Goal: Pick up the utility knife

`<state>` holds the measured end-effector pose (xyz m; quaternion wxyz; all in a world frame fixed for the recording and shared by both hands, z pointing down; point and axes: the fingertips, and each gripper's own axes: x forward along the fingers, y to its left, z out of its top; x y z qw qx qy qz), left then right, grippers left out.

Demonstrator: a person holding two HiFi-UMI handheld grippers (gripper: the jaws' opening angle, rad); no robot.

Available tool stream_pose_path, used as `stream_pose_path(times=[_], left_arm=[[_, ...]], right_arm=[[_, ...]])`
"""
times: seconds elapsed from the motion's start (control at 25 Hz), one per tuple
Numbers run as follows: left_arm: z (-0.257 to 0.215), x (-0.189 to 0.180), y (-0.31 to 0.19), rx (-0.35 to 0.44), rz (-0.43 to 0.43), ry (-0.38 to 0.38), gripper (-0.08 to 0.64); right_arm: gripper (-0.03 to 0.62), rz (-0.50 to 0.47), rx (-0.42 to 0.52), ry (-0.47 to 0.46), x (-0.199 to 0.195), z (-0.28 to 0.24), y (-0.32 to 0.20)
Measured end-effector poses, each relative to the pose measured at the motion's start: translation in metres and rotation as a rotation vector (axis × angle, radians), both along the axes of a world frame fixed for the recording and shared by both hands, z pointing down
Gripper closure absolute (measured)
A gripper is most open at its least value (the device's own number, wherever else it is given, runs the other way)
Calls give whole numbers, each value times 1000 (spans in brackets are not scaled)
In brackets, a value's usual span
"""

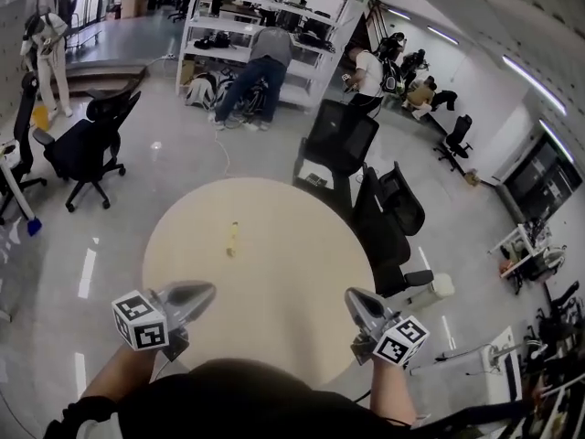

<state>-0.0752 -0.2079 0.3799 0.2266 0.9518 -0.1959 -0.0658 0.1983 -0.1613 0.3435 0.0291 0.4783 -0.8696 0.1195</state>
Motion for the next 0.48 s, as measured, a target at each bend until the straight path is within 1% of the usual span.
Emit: stream_pose_path(times=[0.12, 0.24, 0.36, 0.48], left_arm=[[-3, 15, -8, 1, -67, -15, 561], [-1, 34, -6, -23, -138, -26, 561], [8, 52, -6, -40, -191, -70, 561], [12, 60, -16, -47, -241, -118, 561]], right_arm=[[577, -68, -7, -11, 16, 6, -23], [577, -131, -20, -19, 36, 15, -41], [577, -168, -10, -36, 58, 21, -55], [577, -195, 1, -57, 69, 27, -67]])
